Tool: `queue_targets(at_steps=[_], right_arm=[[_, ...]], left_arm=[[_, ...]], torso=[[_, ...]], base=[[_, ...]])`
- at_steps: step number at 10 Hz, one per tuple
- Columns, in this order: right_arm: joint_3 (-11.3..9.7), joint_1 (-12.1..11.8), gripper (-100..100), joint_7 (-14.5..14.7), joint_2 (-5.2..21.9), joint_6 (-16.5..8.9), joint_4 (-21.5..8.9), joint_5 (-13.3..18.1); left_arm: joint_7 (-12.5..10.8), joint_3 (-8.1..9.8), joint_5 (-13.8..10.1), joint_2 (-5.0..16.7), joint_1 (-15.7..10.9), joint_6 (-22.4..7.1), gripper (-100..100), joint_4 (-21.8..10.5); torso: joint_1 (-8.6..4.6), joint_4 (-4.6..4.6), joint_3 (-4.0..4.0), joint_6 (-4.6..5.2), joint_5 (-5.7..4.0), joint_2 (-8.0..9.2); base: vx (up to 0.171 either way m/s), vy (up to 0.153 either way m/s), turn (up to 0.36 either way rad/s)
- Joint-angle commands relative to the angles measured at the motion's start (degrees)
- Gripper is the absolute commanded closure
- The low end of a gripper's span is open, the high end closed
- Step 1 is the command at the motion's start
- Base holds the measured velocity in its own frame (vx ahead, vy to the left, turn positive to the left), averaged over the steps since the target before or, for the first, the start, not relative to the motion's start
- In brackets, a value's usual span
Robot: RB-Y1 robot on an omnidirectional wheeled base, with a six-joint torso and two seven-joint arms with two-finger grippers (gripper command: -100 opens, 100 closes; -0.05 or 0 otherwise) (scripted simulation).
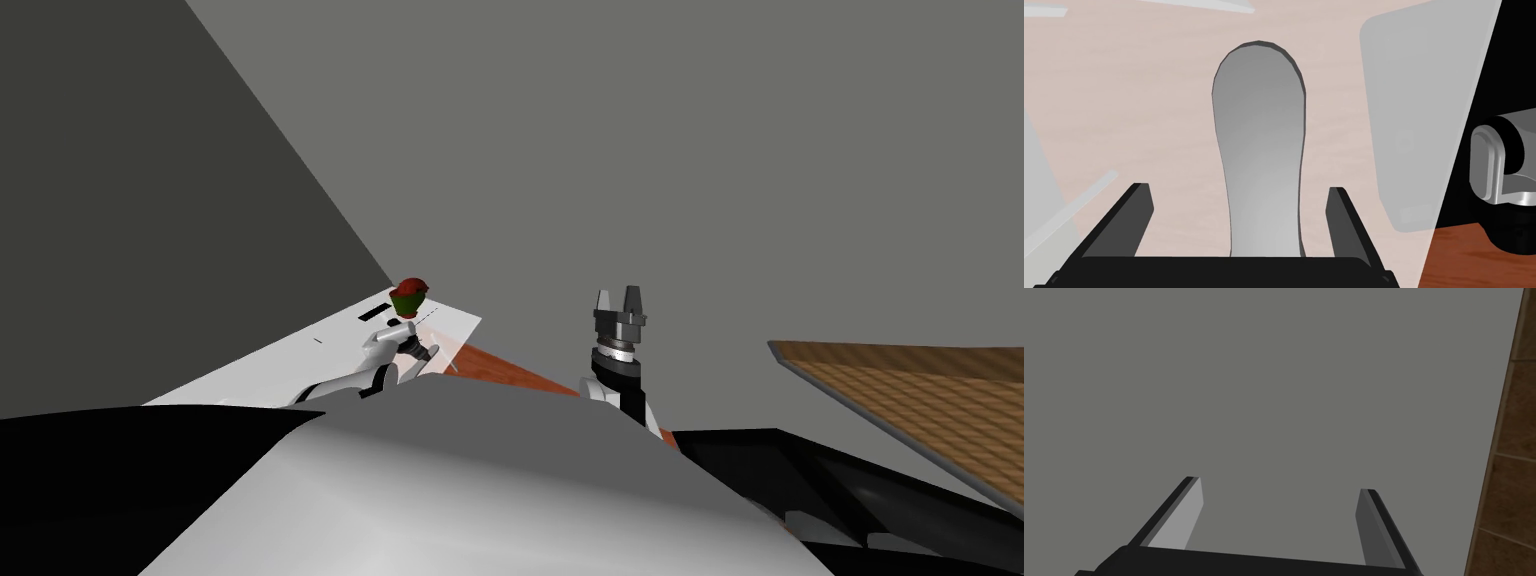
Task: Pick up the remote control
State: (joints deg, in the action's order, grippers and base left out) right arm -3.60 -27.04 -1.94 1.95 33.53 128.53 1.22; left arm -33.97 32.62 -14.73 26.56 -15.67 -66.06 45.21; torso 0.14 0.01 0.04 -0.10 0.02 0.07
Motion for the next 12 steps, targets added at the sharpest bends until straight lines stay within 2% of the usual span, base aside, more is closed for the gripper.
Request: queue_targets(at_steps=[1, 4, 5, 6, 7, 9, 10, 11, 12], right_arm=[[0.0, 0.0, 0, 0.0, 0.0, 0.0, 0.0, 0.0], [0.0, 0.0, 0, 0.0, 0.0, 0.0, 0.0, 0.0], [0.0, 0.0, 0, 0.0, 0.0, 0.0, 0.0, 0.0], [0.0, 0.0, 0, 0.0, 0.0, 0.0, 0.0, 0.0], [0.0, 0.0, 0, 0.0, 0.0, 0.0, 0.0, 0.0], [0.0, 0.0, 0, 0.0, 0.0, 0.0, 0.0, 0.0], [0.0, 0.0, 0, 0.0, 0.0, 0.0, 0.0, 0.0], [0.0, 0.0, 0, 0.0, 0.0, 0.0, 0.0, 0.0], [0.0, 0.0, 0, 0.0, 0.0, 0.0, 0.0, 0.0]], left_arm=[[-0.2, 0.23, -0.5, 0.7, -0.2, -1.7, -100, -2.4], [-0.5, 0.28, -0.9, 1.3, -0.1, -3.2, -100, -5.6], [-0.4, 0.32, -0.8, 1.0, 0.3, -3.1, -100, -4.2], [-0.5, 0.3, -0.8, 1.0, 0.3, -3.2, 0, -4.3], [-0.2, 0.01, -0.8, 0.1, 0.8, -1.3, -100, -5.3], [0.1, -0.36, -0.7, -0.9, 1.4, 1.1, -100, -6.6], [0.3, -0.22, -0.8, 0.1, 0.3, 0.7, -100, -7.9], [0.4, -0.24, -0.8, 0.1, 0.3, 1.1, 100, -8.1], [0.4, -0.25, -0.8, 0.0, 0.3, 1.0, 100, -8.2]], torso=[[0.0, 0.0, 0.0, 0.0, 0.0, 0.0], [-0.06, 0.0, 0.01, -0.01, -0.01, 0.02], [-0.07, 0.0, 0.0, -0.01, -0.01, 0.01], [-0.12, 0.0, 0.0, -0.01, -0.02, 0.0], [-0.16, 0.0, 0.0, -0.01, -0.03, -0.01], [-0.09, -0.04, -0.1, -0.02, -0.02, -0.18], [-0.03, -0.05, -0.13, -0.01, 0.0, -0.23], [-0.09, -0.03, -0.09, -0.01, -0.02, -0.14], [-0.1, -0.02, -0.05, -0.01, -0.04, -0.09]], base=[[-0.005, 0.04, -0.053], [-0.005, 0.031, -0.024], [-0.001, 0.013, -0.004], [0.0, 0.0, 0.0], [0.03, 0.017, 0.037], [0.057, 0.034, 0.037], [0.026, 0.02, 0.002], [0.0, 0.0, 0.0], [0.0, 0.0, 0.0]])
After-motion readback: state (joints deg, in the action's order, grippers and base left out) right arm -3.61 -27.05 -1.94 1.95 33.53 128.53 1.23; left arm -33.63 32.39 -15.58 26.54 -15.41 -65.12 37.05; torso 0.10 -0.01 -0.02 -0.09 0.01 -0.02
